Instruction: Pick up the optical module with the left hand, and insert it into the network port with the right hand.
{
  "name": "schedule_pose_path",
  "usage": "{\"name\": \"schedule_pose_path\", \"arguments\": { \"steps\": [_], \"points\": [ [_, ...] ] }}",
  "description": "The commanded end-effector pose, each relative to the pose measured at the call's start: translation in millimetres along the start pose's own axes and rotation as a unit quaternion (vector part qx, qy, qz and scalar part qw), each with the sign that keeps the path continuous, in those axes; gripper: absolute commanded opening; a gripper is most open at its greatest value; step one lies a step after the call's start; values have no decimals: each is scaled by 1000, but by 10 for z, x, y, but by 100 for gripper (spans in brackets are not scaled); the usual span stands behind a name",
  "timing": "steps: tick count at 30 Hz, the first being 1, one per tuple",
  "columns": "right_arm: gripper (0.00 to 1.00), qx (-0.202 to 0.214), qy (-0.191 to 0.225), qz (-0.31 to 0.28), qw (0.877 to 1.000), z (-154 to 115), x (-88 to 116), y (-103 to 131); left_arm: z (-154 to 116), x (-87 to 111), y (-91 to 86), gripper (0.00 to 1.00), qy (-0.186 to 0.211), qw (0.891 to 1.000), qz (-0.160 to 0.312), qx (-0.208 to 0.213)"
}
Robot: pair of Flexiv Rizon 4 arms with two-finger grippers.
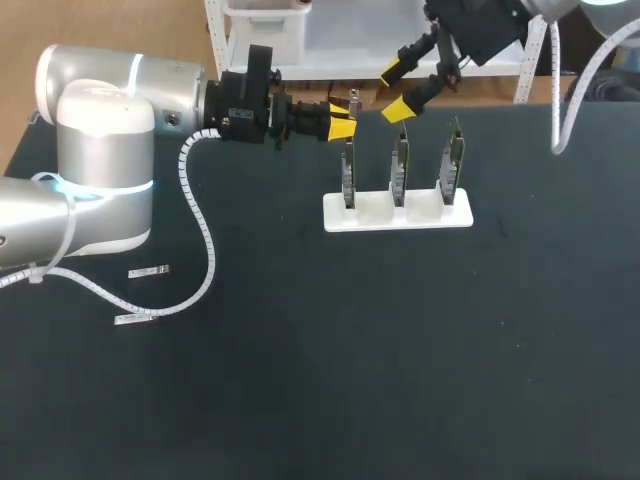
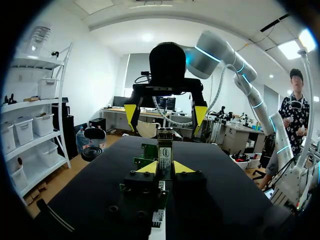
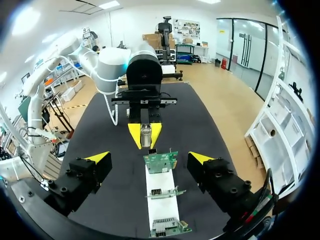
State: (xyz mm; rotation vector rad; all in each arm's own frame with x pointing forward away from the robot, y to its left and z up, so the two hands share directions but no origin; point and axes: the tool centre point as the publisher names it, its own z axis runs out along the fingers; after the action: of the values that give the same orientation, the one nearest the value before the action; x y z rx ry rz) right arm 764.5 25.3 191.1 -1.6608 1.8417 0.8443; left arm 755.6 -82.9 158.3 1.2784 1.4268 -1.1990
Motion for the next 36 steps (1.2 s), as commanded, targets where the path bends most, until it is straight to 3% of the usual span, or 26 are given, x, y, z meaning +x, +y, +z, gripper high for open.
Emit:
{"name": "schedule_pose_path", "arguments": {
  "steps": [1, 11, 36],
  "points": [
    [100, -14, 0, 3, 1000, 77, -44, -86, 5, 4, 22, 0, 0, 1000, 0, 2],
    [100, -17, -8, 16, 1000, 175, -58, -11, 5, 4, 22, 0, 0, 1000, 0, 2],
    [100, -46, -19, -14, 999, 291, -248, 9, 5, 4, 22, 0, 0, 1000, 0, 2]
  ]
}}
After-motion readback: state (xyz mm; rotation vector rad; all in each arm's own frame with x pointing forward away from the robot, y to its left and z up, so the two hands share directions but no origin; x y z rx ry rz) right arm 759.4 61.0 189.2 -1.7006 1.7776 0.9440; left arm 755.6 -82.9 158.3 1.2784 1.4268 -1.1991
